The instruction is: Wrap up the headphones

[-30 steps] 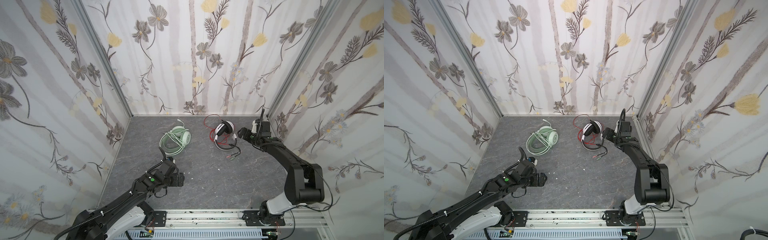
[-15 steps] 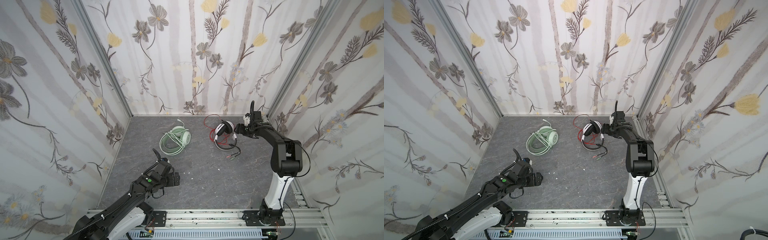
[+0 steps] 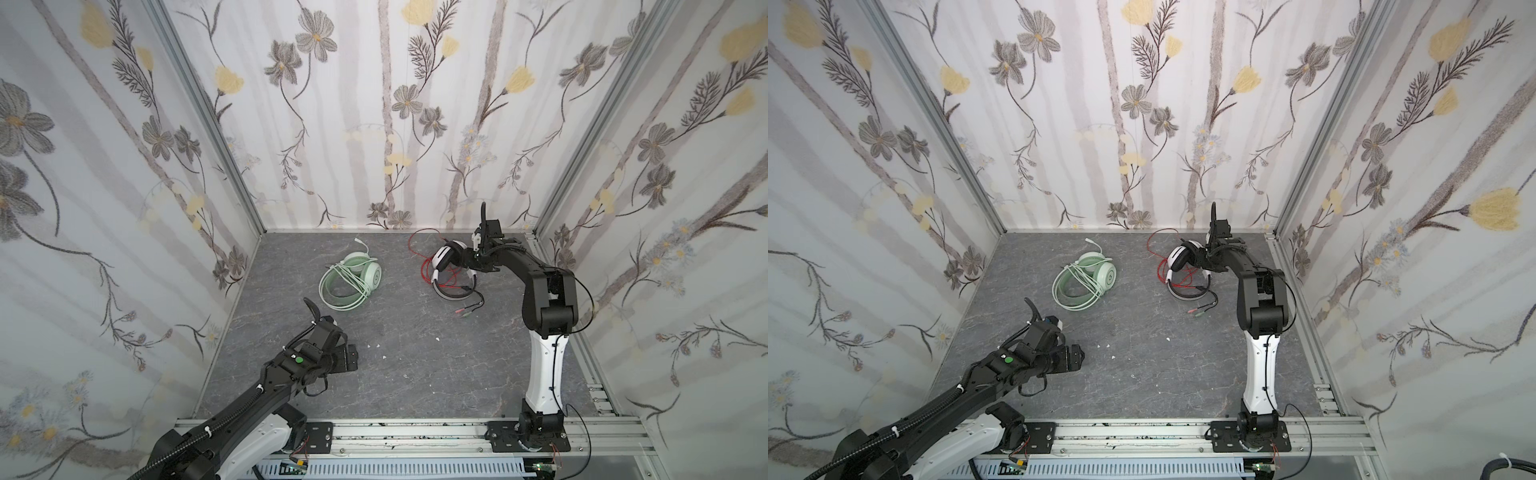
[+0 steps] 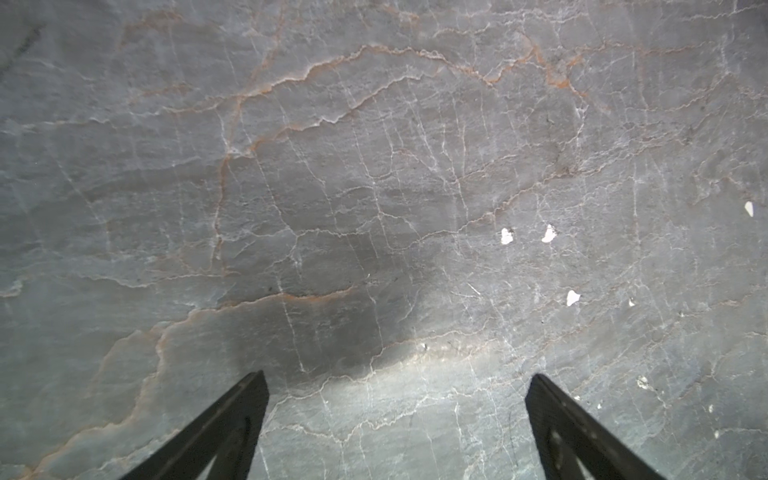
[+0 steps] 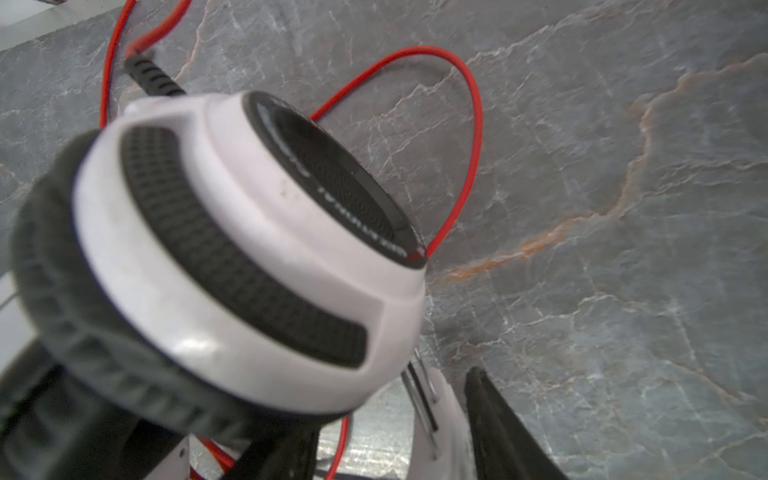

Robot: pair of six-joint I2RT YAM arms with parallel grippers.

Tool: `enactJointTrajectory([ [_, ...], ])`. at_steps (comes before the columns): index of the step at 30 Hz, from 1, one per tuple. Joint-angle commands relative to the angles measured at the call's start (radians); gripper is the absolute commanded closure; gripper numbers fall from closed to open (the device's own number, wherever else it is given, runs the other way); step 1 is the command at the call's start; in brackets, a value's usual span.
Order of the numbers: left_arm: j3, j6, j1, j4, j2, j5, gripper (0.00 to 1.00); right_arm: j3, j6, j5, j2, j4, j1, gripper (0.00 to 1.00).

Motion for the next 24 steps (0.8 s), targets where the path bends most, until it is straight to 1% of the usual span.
enactJointTrajectory([
  [1,0.008,-0.006,0.003,0.011,0.004,-0.013,0.00,0.012,0.034,0.069,0.011,-0.026,0.002,0.59],
  [2,0.009,-0.006,0.005,0.011,0.004,-0.013,0.00,0.011,0.031,0.066,0.011,-0.032,0.002,0.64],
  [4,0.009,-0.006,0.005,0.011,0.002,-0.013,0.00,0.009,0.025,0.068,0.009,-0.053,0.003,0.78],
  [6,0.009,-0.006,0.005,0.011,-0.002,-0.013,0.00,-0.017,0.018,0.071,-0.013,-0.048,0.004,0.89],
  [8,0.006,-0.006,0.005,0.011,-0.007,-0.013,0.00,-0.055,0.014,0.072,-0.041,-0.031,0.006,0.91],
  [10,0.003,-0.006,0.005,0.011,-0.013,-0.013,0.00,-0.108,0.018,0.073,-0.088,-0.006,0.008,0.96],
  [11,0.003,-0.006,0.005,0.495,-0.018,-0.013,0.00,-0.136,0.024,0.073,-0.115,0.005,0.009,0.96],
  [12,-0.001,-0.006,0.005,0.496,-0.026,-0.101,0.00,-0.164,0.033,0.072,-0.147,0.017,0.009,0.97],
  [13,-0.003,0.168,0.005,0.494,-0.032,-0.104,0.00,-0.197,0.046,0.069,-0.181,0.033,0.010,0.97],
  [14,-0.005,-0.050,0.005,0.492,-0.039,-0.103,0.00,-0.228,0.064,0.063,-0.215,0.048,0.012,0.98],
  [20,-0.007,-0.067,0.005,0.482,-0.033,-0.090,0.00,-0.469,0.190,0.053,-0.489,0.163,0.061,0.98],
  [24,-0.013,-0.071,0.002,0.475,-0.047,-0.085,0.00,-0.639,0.294,0.073,-0.694,0.244,0.128,0.98],
])
